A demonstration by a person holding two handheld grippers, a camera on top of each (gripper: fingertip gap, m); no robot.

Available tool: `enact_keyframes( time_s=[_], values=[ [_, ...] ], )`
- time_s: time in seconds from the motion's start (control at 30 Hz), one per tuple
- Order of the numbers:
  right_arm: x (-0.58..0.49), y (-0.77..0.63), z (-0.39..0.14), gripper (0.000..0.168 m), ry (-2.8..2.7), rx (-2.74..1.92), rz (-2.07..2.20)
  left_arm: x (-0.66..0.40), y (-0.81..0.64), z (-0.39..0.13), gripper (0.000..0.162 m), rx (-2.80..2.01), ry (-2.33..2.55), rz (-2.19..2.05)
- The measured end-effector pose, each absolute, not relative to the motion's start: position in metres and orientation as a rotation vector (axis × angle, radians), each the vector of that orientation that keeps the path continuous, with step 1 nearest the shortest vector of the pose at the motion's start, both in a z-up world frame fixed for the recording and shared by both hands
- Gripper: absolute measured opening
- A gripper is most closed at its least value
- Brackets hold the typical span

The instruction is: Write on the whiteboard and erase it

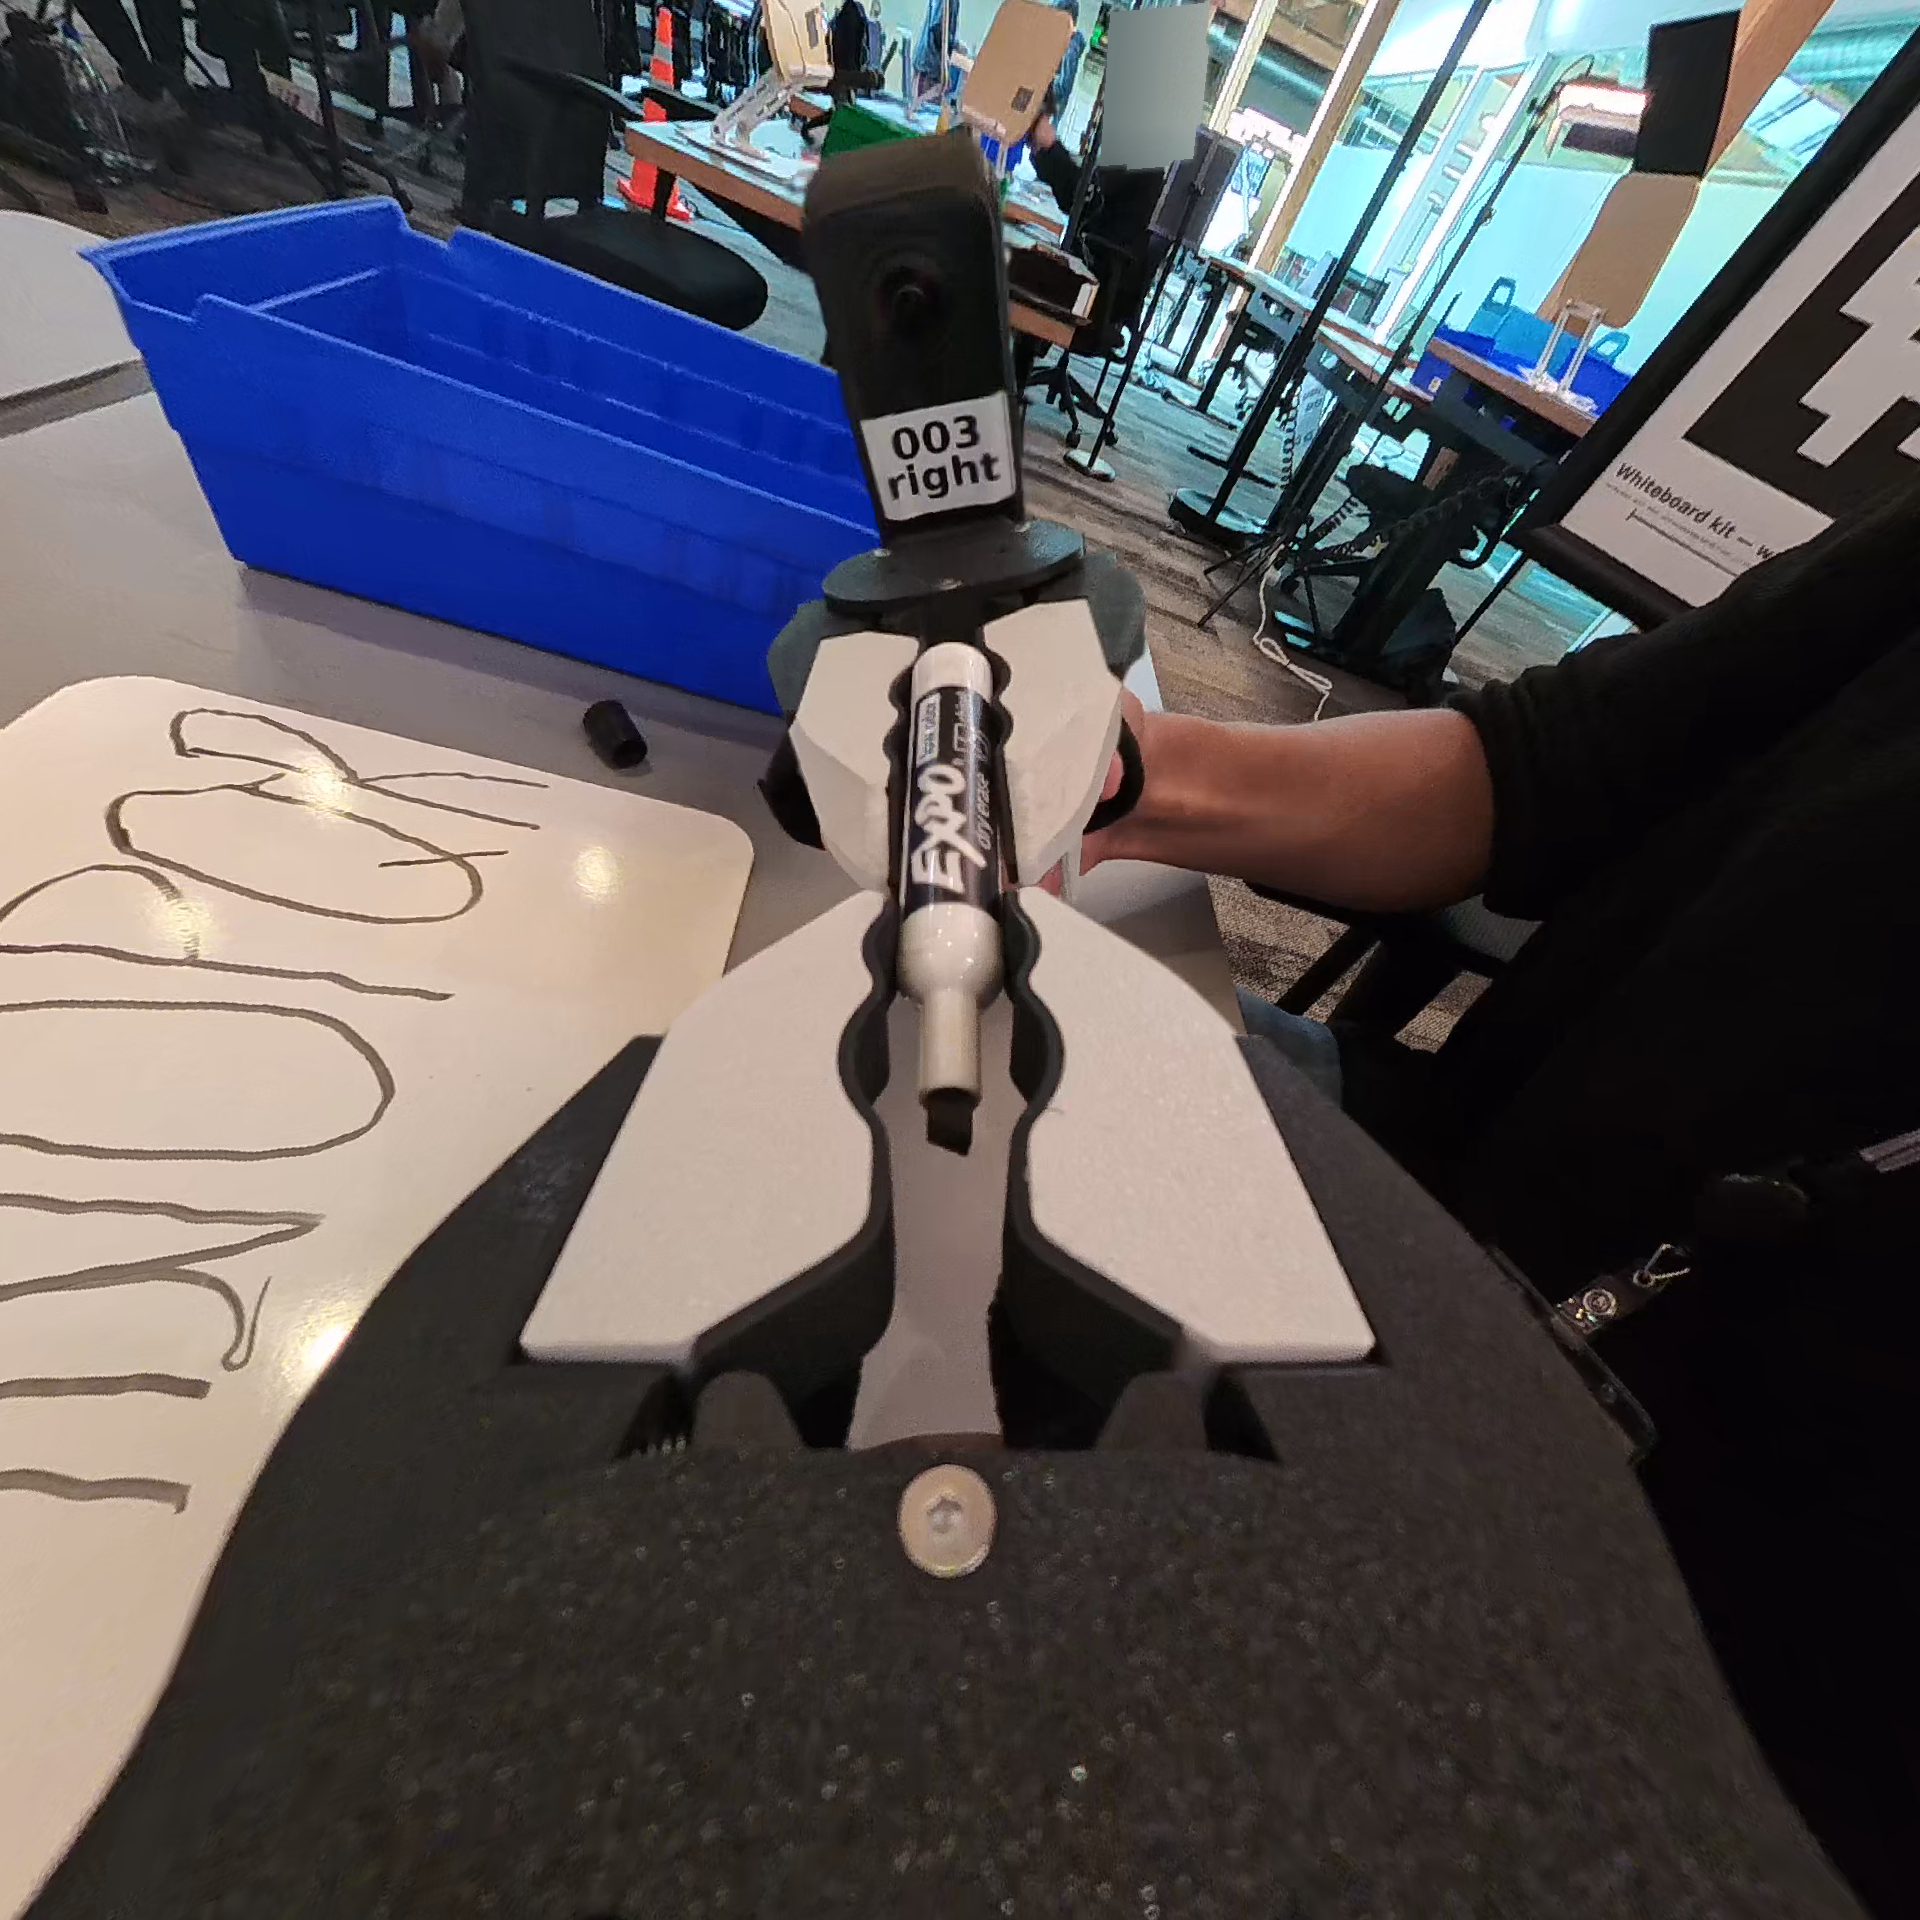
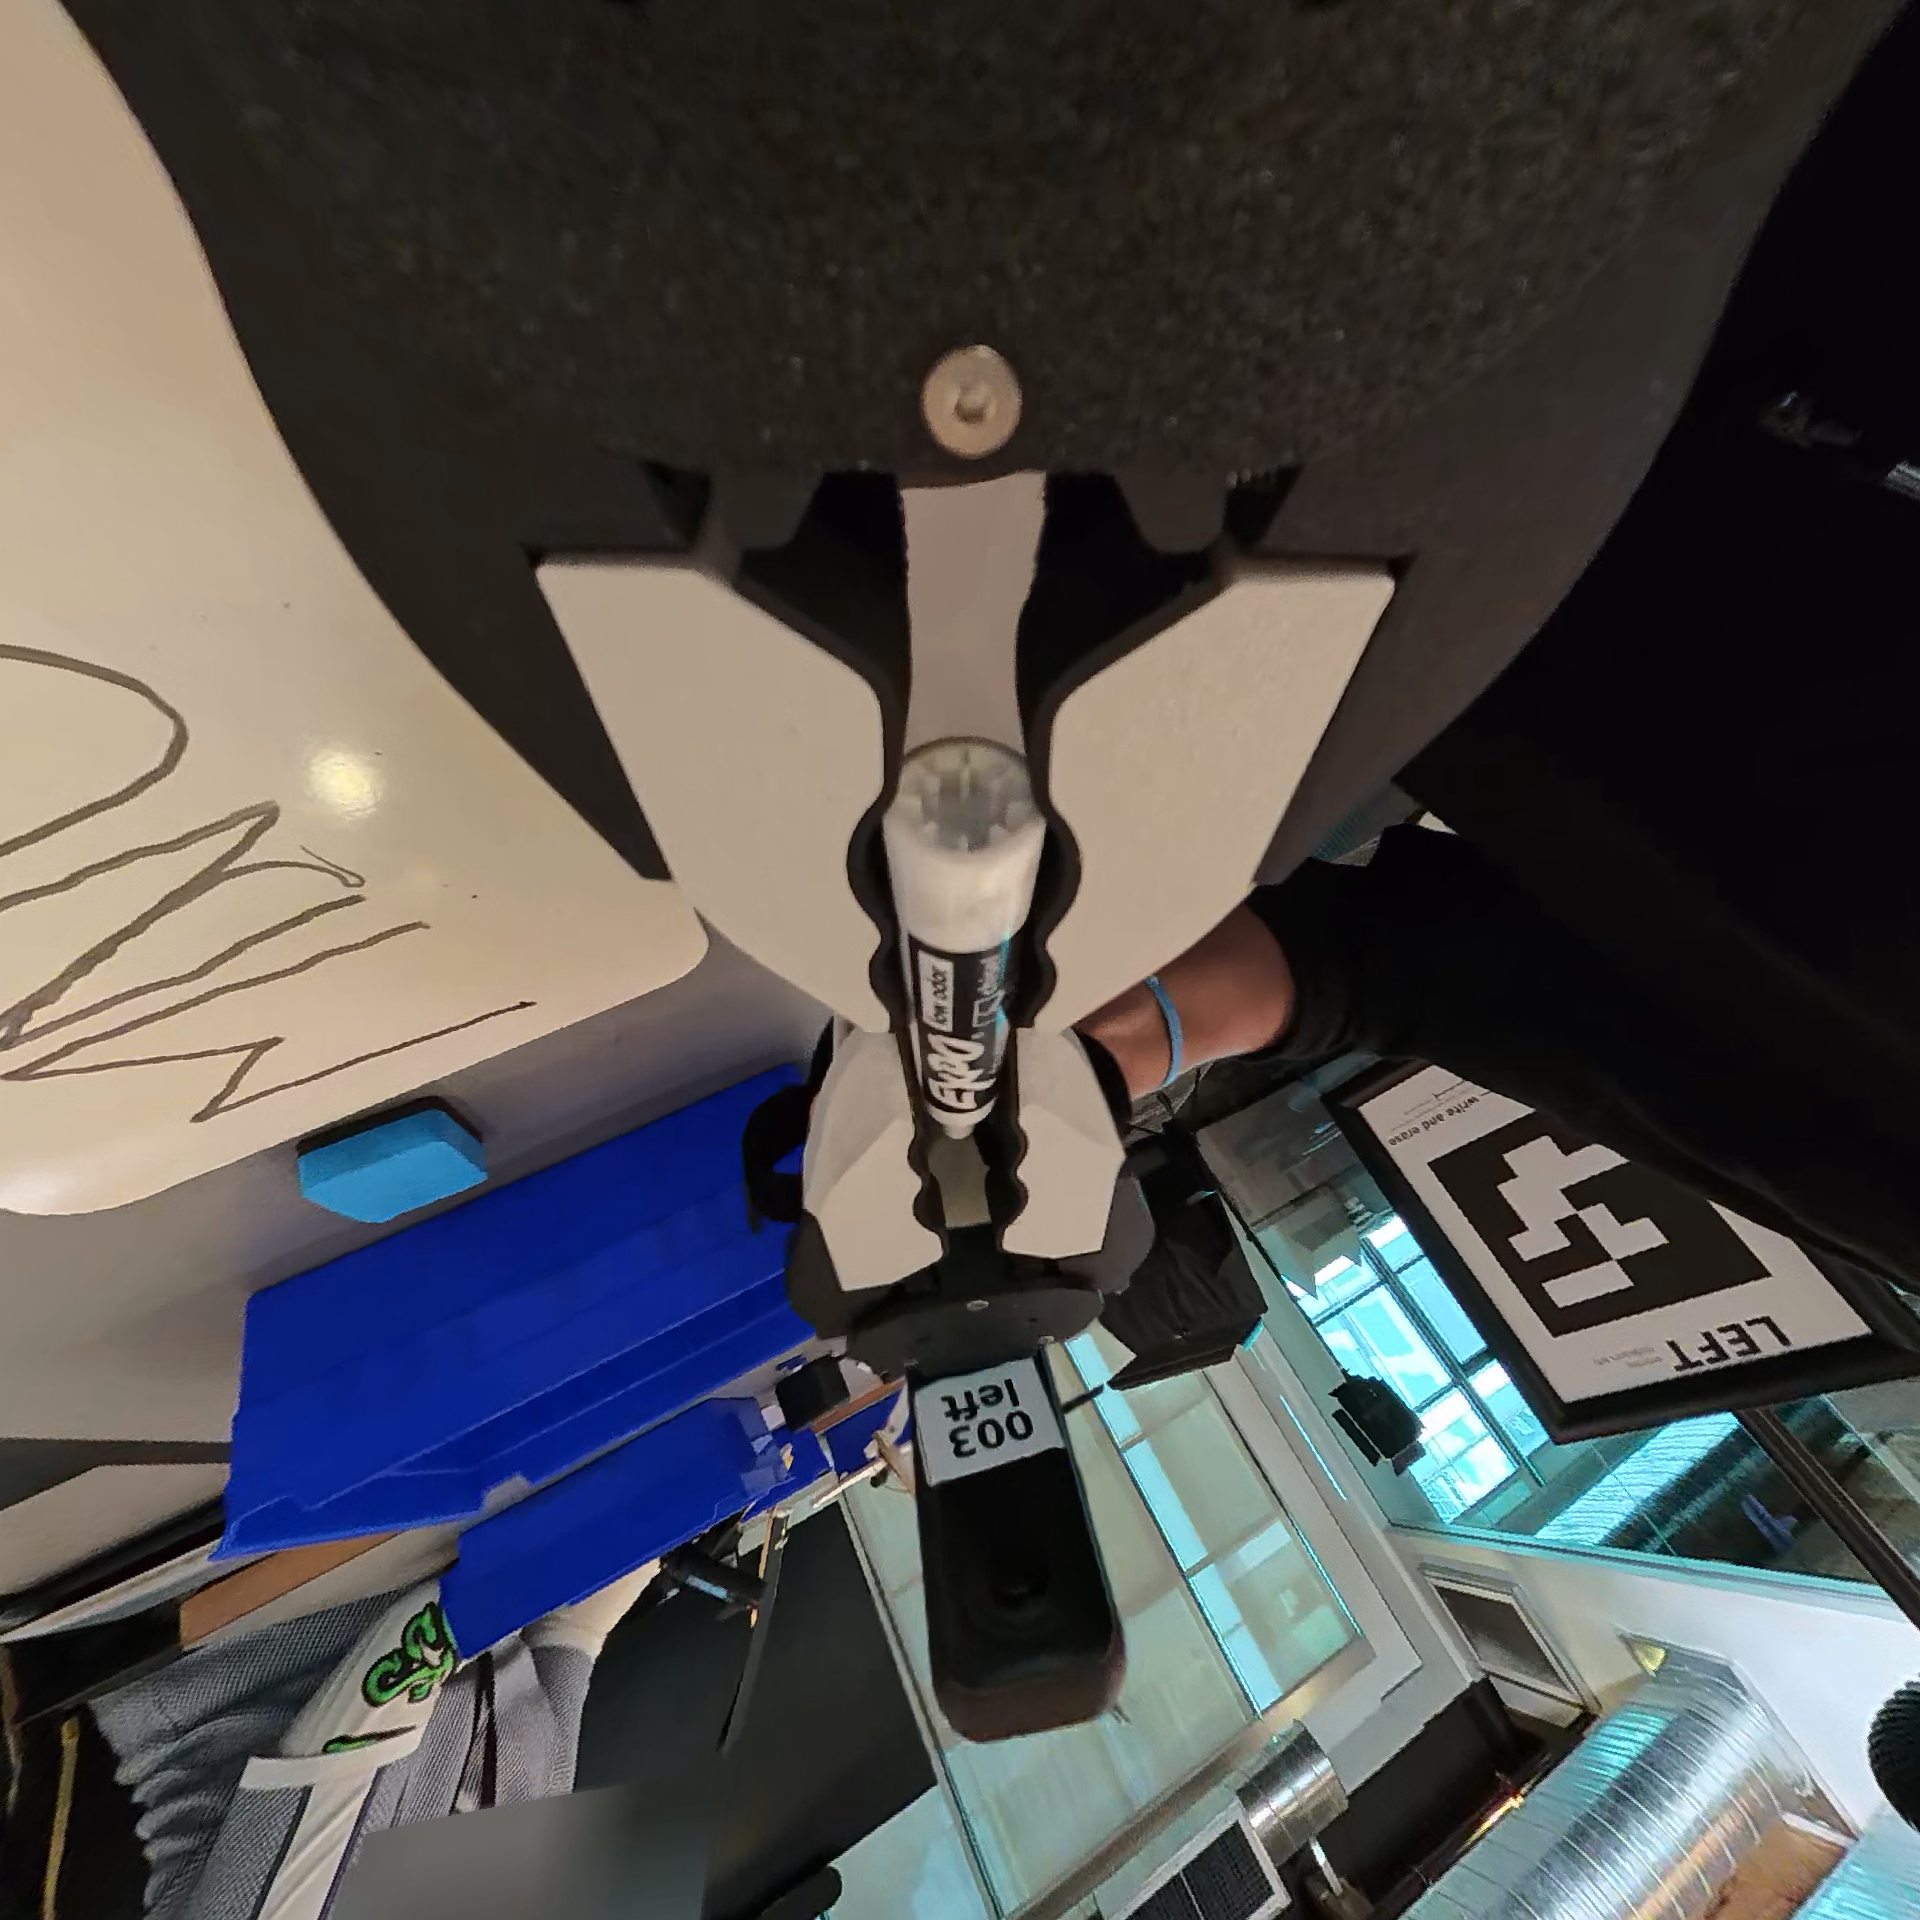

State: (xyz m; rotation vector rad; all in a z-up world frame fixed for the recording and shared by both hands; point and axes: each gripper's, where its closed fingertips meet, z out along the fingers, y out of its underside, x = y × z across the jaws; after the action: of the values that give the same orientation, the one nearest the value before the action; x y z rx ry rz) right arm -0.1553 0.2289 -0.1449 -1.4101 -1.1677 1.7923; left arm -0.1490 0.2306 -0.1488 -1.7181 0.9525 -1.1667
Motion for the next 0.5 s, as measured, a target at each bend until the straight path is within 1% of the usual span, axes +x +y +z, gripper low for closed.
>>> enact_keyframes(
  time_s=[0.33,0.37,0.4,0.43,0.5],
  values=[
    [-0.158,0.228,-0.148,0.02,-1.175,-1.433,1.8,-0.152,0.231,-0.147,0.018,-1.706,0.937,-1.185],
    [-0.159,0.227,-0.152,0.022,-1.201,-1.457,1.791,-0.153,0.231,-0.146,0.018,-1.703,0.929,-1.186],
    [-0.158,0.229,-0.157,0.032,-1.22,-1.488,1.756,-0.155,0.23,-0.146,0.018,-1.7,0.927,-1.188],
    [-0.156,0.232,-0.16,0.036,-1.233,-1.51,1.717,-0.158,0.23,-0.144,0.018,-1.699,0.92,-1.188],
    [-0.146,0.24,-0.156,0.037,-1.242,-1.533,1.654,-0.169,0.23,-0.141,0.018,-1.69,0.895,-1.173]
  ],
)
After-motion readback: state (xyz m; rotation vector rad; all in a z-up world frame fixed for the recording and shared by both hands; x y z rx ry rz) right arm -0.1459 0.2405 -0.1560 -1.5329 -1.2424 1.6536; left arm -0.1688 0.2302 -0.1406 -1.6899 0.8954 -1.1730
